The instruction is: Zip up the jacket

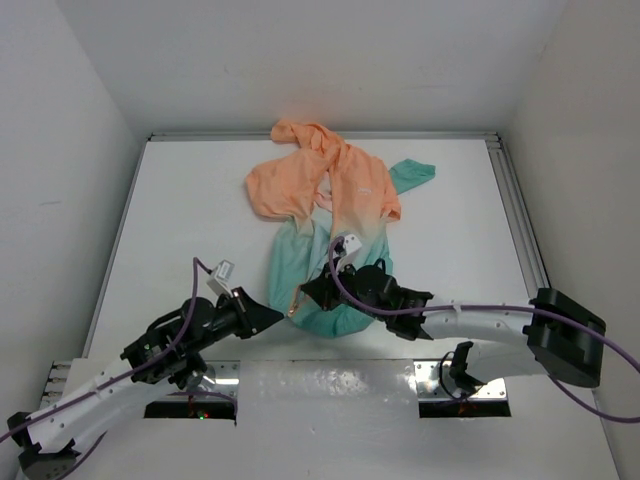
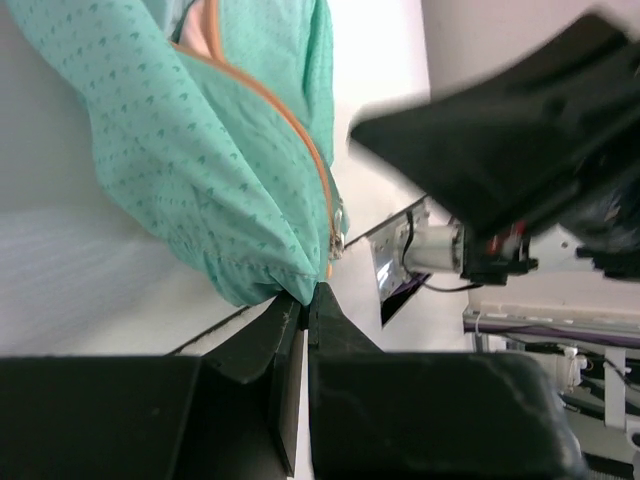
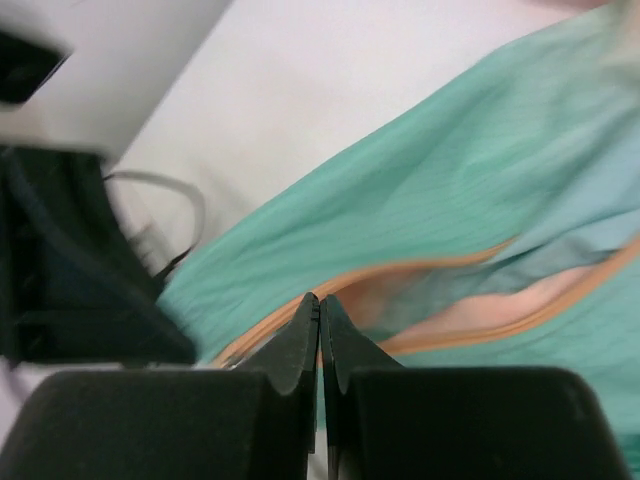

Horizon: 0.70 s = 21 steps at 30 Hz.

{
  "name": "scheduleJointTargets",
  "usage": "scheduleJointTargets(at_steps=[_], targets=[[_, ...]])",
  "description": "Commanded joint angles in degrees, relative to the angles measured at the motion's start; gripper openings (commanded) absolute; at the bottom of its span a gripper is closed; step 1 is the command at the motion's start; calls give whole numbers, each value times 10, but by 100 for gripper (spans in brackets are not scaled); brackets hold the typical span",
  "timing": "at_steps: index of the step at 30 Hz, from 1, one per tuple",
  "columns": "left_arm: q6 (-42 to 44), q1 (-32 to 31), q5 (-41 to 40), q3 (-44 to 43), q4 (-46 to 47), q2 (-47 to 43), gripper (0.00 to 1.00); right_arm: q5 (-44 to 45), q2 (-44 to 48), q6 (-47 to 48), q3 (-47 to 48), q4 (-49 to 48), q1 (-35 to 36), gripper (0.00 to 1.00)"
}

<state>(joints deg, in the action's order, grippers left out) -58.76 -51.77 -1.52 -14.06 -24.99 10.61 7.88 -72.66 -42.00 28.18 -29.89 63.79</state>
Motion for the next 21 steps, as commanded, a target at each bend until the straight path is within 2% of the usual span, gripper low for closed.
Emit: scheduleJointTargets(at_steps=[1, 7, 10, 12, 14, 18, 19, 21], targets=[[9, -4, 9, -15, -32, -8, 0, 118, 3, 39, 26, 8, -17, 0], [15, -4, 13, -9, -30, 5, 0, 125, -12, 41, 30, 13, -20, 0], [15, -4, 13, -4, -9, 10, 0, 37, -2, 32, 17, 7, -19, 0], [20, -4, 25, -10, 3, 22, 0, -20, 19, 18, -19, -30, -19, 0], [22, -4, 21, -8, 6, 31, 0, -114, 36, 6, -42, -63, -18, 0], [15, -4, 41, 4, 49, 35, 0, -180, 55, 5, -52, -77, -19, 30], [15, -4, 43, 5, 52, 35, 0, -179, 55, 13, -49, -69, -20, 44], [10, -4, 47, 12, 62, 28, 0, -181, 52, 17, -48, -56, -24, 50]])
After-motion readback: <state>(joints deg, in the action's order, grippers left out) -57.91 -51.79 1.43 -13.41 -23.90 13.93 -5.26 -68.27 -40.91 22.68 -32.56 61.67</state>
